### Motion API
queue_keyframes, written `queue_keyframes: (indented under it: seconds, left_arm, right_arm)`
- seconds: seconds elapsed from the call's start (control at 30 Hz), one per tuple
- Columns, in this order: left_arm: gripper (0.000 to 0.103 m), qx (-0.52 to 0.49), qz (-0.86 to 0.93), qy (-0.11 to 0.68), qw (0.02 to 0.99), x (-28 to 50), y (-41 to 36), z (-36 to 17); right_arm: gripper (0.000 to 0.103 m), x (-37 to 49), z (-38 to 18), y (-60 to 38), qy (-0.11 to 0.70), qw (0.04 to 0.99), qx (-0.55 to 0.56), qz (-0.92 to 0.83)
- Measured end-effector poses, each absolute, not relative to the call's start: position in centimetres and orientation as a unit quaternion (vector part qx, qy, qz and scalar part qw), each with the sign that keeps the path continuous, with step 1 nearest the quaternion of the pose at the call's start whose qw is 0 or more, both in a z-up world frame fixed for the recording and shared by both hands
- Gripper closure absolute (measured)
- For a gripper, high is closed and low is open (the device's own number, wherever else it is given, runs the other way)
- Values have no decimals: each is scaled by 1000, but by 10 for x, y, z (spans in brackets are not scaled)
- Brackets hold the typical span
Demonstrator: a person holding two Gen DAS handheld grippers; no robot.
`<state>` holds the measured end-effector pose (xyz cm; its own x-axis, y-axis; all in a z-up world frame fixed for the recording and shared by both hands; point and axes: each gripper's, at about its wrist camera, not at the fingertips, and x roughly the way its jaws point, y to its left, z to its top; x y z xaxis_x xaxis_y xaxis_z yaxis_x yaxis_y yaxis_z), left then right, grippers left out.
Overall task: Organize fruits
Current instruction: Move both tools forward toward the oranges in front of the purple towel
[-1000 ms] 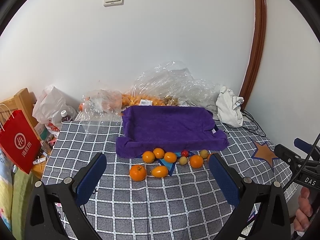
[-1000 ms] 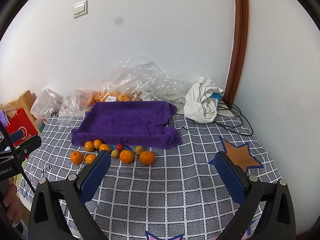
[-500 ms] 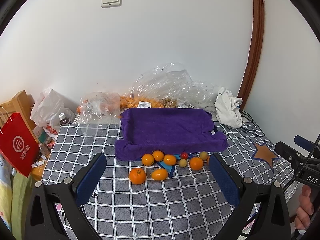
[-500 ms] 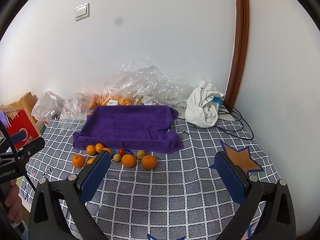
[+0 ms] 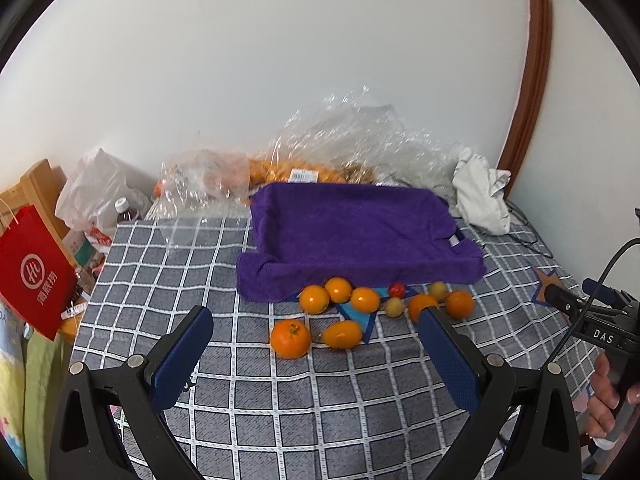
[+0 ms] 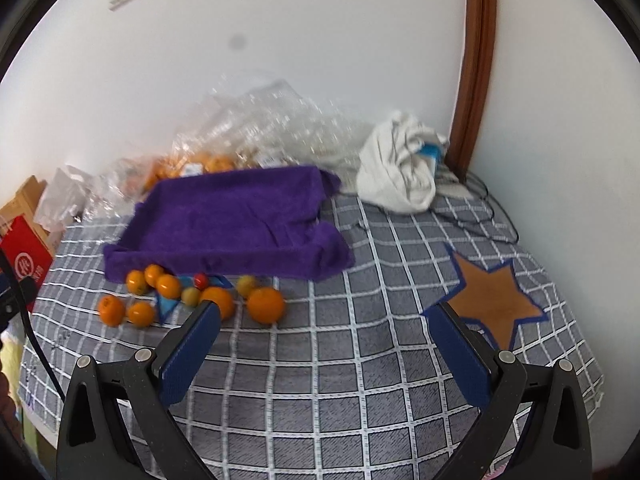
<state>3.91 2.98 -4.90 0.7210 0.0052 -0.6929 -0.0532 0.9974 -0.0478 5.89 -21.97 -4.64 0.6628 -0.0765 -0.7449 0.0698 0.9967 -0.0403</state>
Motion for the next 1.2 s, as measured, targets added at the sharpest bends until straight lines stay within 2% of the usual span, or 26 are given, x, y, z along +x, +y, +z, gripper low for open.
queue_keyframes:
  seconds: [0.37,0.47,0.67,0.8,0.97,1.2]
  left_arm:
    - [1,-30,29,410,911,65,44,-89]
    - [4,-27,32,419,907,72,48,-100]
    - [11,-34,35,427,903,83,60,-114]
    - [23,-37,36,435,899,89,66,-123]
    - [26,-52,10,442,895,95,68,-131]
    - [30,-66,-14,458,886,108,65,-146]
  right_arm:
    - [1,88,-95,-236,446,894,8,-41]
    - [1,96,-106,-234,453,891,4,-34]
    - [11,113,-126,-226,466,885,8,-15]
    - [20,122,-136,-218,471,882,12,9]
    - [23,133,-148,-198,475,879,5,44]
    - [48,143,-165,-171,488,869,-45,66]
